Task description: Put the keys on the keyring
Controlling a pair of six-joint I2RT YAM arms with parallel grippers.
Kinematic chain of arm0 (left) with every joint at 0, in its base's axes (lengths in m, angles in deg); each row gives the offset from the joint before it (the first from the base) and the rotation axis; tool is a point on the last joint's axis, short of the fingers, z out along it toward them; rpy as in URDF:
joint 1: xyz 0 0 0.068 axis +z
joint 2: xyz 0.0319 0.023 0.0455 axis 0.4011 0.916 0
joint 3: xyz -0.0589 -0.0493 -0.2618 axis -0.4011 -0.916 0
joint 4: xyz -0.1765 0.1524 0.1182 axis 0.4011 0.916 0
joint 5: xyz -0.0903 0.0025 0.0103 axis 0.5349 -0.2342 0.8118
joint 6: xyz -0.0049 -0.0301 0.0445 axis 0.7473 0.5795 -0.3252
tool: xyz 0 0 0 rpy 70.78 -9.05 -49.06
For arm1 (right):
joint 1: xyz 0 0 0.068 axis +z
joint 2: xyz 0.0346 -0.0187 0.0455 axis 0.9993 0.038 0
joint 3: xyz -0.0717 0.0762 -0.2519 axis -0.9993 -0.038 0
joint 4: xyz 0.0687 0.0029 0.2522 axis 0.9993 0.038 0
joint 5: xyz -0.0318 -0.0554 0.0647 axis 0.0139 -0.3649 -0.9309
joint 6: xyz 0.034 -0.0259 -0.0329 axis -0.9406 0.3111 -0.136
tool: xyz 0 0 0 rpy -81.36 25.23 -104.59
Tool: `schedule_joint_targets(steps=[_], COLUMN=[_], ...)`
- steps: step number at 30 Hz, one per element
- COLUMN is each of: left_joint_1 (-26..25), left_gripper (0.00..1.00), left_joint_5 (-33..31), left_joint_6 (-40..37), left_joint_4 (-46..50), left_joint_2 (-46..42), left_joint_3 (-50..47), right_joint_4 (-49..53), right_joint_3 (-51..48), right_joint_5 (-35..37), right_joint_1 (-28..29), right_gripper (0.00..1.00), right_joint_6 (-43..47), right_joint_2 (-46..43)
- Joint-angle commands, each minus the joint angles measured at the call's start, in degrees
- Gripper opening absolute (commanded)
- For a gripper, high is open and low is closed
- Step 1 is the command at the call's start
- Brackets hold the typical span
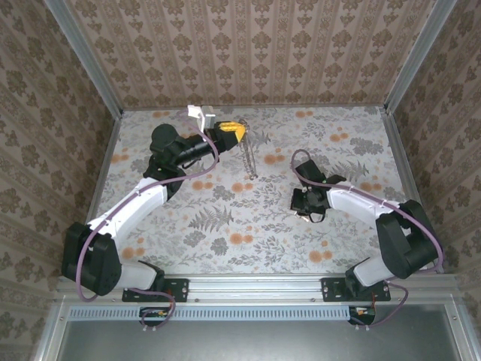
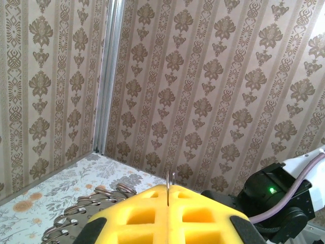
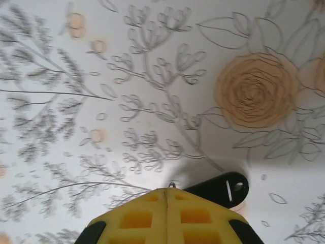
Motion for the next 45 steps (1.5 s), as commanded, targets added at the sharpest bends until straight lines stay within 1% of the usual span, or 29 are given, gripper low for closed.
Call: schedule_joint_targets(steps=[1, 4, 14, 25, 35, 37, 45], left_joint_1=[0.1, 0.1, 0.1, 0.1, 0.0, 0.0, 0.0], left_gripper=[0.00, 0.00, 0.00, 0.00, 0.00, 0.00, 0.00], left_joint_5=[0.4, 0.5, 0.4, 0.4, 0.3, 0.3, 0.3], left_joint_6=[0.8, 1.0, 1.1, 1.5, 1.4, 1.5, 1.5], left_joint_4=[-3.3, -3.6, -3.7, -3.8, -3.9, -3.9, -4.2], left_joint_2=[-0.2, 0.0, -0.4, -0.4, -0.1, -0.1, 0.0], left_joint_3=[-0.2, -0.3, -0.6, -0.6, -0.4, -0.4, -0.4], right_joint_4=[-4.7, -7.6, -14.6, -16.5, -16.6, -16.5, -16.5], right_joint_3=[0.6, 0.3, -1.5, -1.5, -1.4, -1.3, -1.3], right_joint_5=[-5.6, -9.0, -12.9, -12.5, -11.7, -11.6, -11.3], right_joint_1=[0.3, 0.2, -0.2, -0.2, -0.3, -0.2, -0.3], right_gripper=[0.00, 0.00, 0.00, 0.00, 0.00, 0.03, 0.21], right_joint_6=[1.1, 1.1, 0.4, 0.5, 0.7, 0.8, 0.8], right_joint_2=[-2.5, -1.8, 2.9, 7.5, 8.7, 8.9, 9.2])
